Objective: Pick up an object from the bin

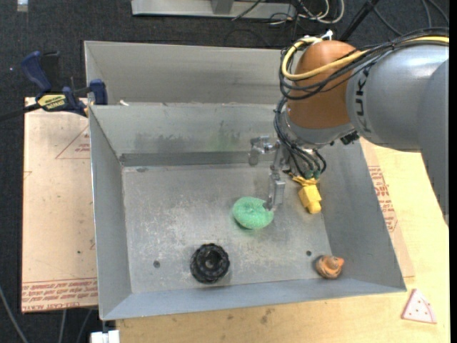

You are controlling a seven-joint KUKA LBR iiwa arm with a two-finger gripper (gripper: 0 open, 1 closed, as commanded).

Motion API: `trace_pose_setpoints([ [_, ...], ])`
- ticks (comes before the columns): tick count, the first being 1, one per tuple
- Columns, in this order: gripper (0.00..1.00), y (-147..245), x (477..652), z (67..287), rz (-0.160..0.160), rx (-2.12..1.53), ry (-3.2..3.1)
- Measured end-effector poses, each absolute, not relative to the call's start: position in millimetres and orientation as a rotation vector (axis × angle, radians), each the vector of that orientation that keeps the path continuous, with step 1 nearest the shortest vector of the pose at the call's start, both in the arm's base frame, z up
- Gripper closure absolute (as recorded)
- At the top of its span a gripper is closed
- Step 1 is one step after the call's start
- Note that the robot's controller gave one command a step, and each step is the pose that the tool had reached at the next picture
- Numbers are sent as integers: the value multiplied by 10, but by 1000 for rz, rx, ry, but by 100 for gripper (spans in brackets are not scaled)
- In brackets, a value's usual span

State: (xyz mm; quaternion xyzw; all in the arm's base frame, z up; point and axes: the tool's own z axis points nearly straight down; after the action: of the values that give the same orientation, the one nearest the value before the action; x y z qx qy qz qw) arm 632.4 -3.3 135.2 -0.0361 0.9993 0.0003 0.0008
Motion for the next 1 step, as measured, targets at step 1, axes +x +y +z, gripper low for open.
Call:
trace_pose_setpoints([
  [1,0,-73,6238,1178,6,-102,3138],
])
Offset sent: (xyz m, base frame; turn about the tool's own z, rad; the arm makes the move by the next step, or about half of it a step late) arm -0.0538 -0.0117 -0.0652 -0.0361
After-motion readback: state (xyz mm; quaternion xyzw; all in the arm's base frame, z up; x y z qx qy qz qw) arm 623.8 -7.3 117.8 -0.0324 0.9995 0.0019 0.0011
